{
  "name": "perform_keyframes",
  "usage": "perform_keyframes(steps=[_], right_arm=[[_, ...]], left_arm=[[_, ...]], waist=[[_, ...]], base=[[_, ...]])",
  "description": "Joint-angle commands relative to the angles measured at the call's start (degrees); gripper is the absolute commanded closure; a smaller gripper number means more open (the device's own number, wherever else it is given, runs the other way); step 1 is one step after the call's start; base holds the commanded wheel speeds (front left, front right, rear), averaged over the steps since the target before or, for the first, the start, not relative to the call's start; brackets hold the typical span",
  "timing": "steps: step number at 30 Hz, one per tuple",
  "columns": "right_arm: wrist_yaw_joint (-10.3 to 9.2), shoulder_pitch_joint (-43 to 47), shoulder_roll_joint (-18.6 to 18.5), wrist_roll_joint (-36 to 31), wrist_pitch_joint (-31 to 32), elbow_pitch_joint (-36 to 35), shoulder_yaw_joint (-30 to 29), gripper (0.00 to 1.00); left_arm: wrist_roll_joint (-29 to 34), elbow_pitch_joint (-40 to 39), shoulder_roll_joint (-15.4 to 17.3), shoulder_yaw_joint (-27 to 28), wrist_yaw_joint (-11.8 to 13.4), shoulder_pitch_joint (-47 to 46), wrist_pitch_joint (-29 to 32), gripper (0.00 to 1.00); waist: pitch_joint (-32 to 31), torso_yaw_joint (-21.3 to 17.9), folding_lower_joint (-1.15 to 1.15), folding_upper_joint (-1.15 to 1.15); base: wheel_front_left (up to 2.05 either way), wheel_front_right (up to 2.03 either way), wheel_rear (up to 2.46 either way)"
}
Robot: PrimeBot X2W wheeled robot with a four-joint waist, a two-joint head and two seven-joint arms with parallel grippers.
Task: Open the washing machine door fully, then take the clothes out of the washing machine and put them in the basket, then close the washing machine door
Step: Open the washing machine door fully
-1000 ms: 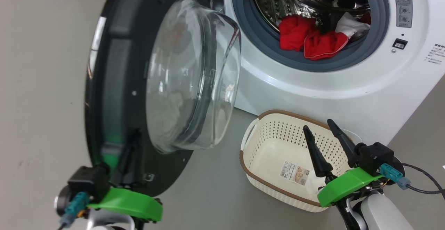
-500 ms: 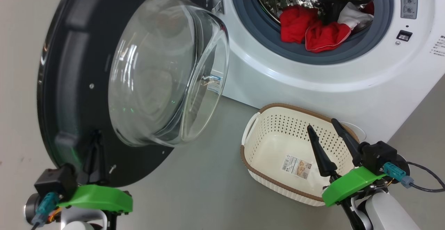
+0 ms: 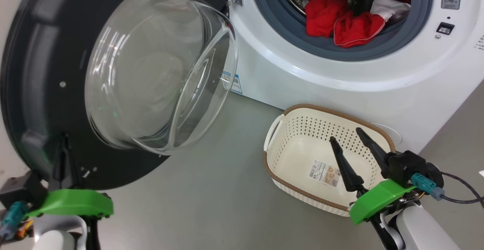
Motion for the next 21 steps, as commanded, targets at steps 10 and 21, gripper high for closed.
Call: perform_keyframes(steps=[10, 21], right_arm=[[0.28, -2.35, -1.07, -0.26, 0.93, -1.91, 2.71, 0.00], [0.28, -2.45, -2.25, 0.21, 1.92, -2.09, 5.34, 0.00]], left_arm=[[1.51, 3.67, 2.53, 8.78, -2.93, -5.51, -0.69, 1.00], [3.57, 10.90, 1.54, 13.96, -6.20, -10.76, -0.70, 1.00]], waist=[[1.18, -0.02, 0.00, 0.00], [1.66, -0.21, 0.00, 0.00]], base=[[0.00, 0.00, 0.00], [0.00, 0.00, 0.00]])
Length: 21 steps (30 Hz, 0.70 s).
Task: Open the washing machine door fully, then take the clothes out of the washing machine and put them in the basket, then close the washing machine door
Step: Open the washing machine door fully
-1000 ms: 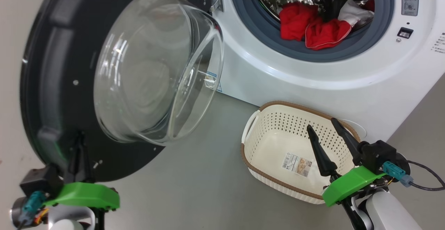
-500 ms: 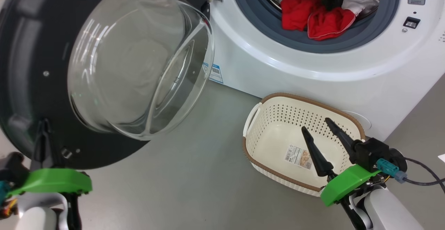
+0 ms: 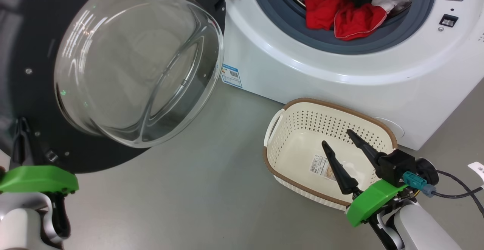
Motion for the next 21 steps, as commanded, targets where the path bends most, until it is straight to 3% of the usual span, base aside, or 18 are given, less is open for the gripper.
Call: perform_keyframes(steps=[1, 11, 19, 20, 21], right_arm=[[0.28, -1.46, -0.22, 0.24, -0.07, -1.53, 1.43, 0.00], [0.28, -0.91, -0.12, 0.44, -0.46, -1.58, 0.69, 0.00], [0.28, -0.51, 1.26, 0.11, -1.56, -1.23, -1.16, 0.00], [0.28, -0.50, 1.46, 0.03, -1.72, -1.20, -1.46, 0.00], [0.28, -0.52, 1.64, -0.08, -1.87, -1.15, -1.84, 0.00]], left_arm=[[0.78, 0.84, 2.86, 3.22, -0.39, -2.94, -0.53, 1.00], [4.54, 5.97, 2.64, 4.78, -2.21, -5.60, -0.53, 1.00], [7.24, 1.90, 0.49, 6.65, -3.02, -3.89, -0.53, 1.00], [7.73, 0.63, 0.10, 6.77, -3.01, -3.30, -0.53, 0.93], [7.96, -0.52, -0.43, 6.90, -3.09, -2.68, -0.53, 0.71]], waist=[[0.09, -0.06, 0.00, 0.00], [0.08, -0.08, 0.00, 0.00], [-0.81, -1.32, 0.00, 0.00], [-1.03, -1.60, 0.00, 0.00], [-1.28, -1.92, 0.00, 0.00]], base=[[0.00, 0.00, 0.00], [0.00, 0.00, 0.00], [0.00, 0.00, 0.00], [0.00, 0.00, 0.00], [0.00, 0.00, 0.00]])
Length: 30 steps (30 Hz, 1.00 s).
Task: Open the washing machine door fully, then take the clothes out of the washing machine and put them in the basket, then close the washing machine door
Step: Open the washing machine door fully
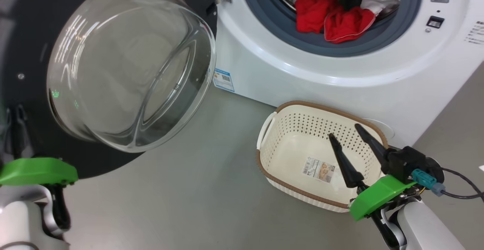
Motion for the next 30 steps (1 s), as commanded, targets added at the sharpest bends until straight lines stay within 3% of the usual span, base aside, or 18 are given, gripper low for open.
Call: perform_keyframes(steps=[1, 2, 3, 18, 24, 30], right_arm=[[0.28, -0.59, 0.69, -0.34, -0.92, -1.15, 0.31, 0.00], [0.28, -0.63, 0.91, -0.46, -1.06, -1.10, -0.21, 0.00], [0.28, -0.65, 1.15, -0.60, -1.20, -1.10, -0.74, 0.00], [0.28, 0.09, 4.08, -0.64, -1.80, -7.82, -8.29, 0.00], [0.28, 1.13, 4.69, -0.47, -1.81, -10.26, -12.26, 0.00], [0.28, 2.10, 4.97, -3.52, -1.81, -10.90, -13.43, 0.00]], left_arm=[[-0.28, -2.78, 1.24, 2.39, -0.61, 0.79, -0.43, 0.55], [-0.76, -3.89, 0.53, 2.61, -1.13, 1.19, -0.43, 0.10], [-0.43, -5.22, 0.31, 2.50, -1.36, 1.64, -0.43, 0.00], [2.44, -28.59, -1.35, -2.41, -4.92, 4.07, -0.40, 0.00], [2.24, -29.33, -1.31, -6.83, -7.58, 5.88, 1.14, 0.00], [0.83, -25.55, -0.95, -8.32, -8.51, 7.75, 2.10, 0.00]], waist=[[-0.75, -0.85, 0.00, 0.00], [-1.03, -1.19, 0.00, 0.00], [-1.32, -1.56, 0.00, 0.00], [-4.32, -10.80, 0.00, 0.00], [-4.99, -15.48, 0.00, 0.00], [-5.33, -20.93, 0.00, 0.00]], base=[[0.00, 0.00, 0.00], [0.00, 0.00, 0.00], [0.00, 0.00, 0.00], [0.00, 0.00, 0.00], [0.00, 0.00, 0.00], [0.00, 0.00, 0.00]])
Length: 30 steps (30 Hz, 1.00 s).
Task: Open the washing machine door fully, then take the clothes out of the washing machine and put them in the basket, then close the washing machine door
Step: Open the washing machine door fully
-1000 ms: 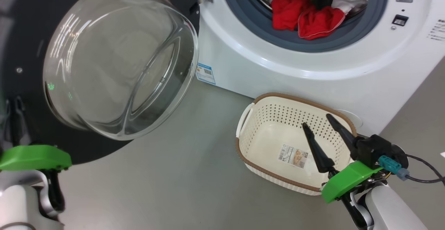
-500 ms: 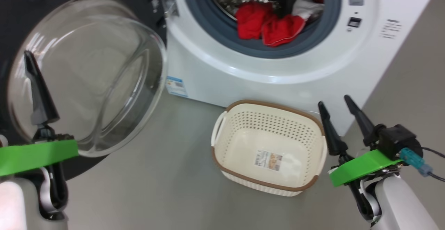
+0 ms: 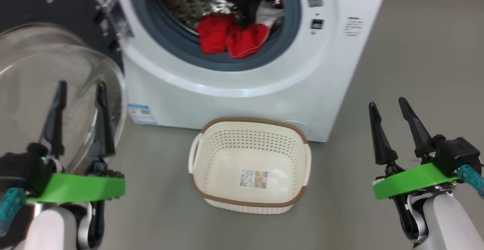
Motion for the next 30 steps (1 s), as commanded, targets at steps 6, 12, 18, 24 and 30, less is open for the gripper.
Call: perform_keyframes(steps=[6, 12, 18, 24, 30], right_arm=[[0.28, 0.53, 0.25, -1.45, -0.35, -1.32, 0.54, 0.00], [0.28, 1.98, 0.28, -1.72, -0.36, -1.80, 0.69, 0.00], [0.28, 3.81, 0.28, -3.00, -0.36, -2.11, 0.54, 0.00], [0.28, 6.35, 0.28, -3.70, -0.36, -2.78, 2.53, 0.00], [0.28, 8.94, -0.46, -3.83, -0.36, -4.44, 3.36, 0.00]], left_arm=[[-1.93, 1.44, 1.69, 1.20, -0.76, 2.34, 0.15, 0.00], [-2.52, 3.18, 1.87, 1.07, -0.81, 5.69, -0.15, 0.00], [-3.27, 3.71, 1.91, 0.93, -1.13, 9.32, -1.12, 0.00], [-2.16, 4.52, 2.07, 0.67, -0.84, 13.05, -1.85, 0.00], [-1.11, 5.40, 1.71, 0.57, -0.15, 15.91, -2.19, 0.00]], waist=[[-0.72, -6.93, 0.00, 0.00], [-1.16, -10.13, 0.00, 0.00], [-2.23, -12.31, 0.00, 0.00], [-4.01, -13.69, 0.00, 0.00], [-5.50, -14.73, 0.00, 0.00]], base=[[0.00, 0.00, 0.00], [0.00, 0.00, 0.00], [0.00, 0.00, 0.00], [0.00, 0.00, 0.00], [0.00, 0.00, 0.00]])
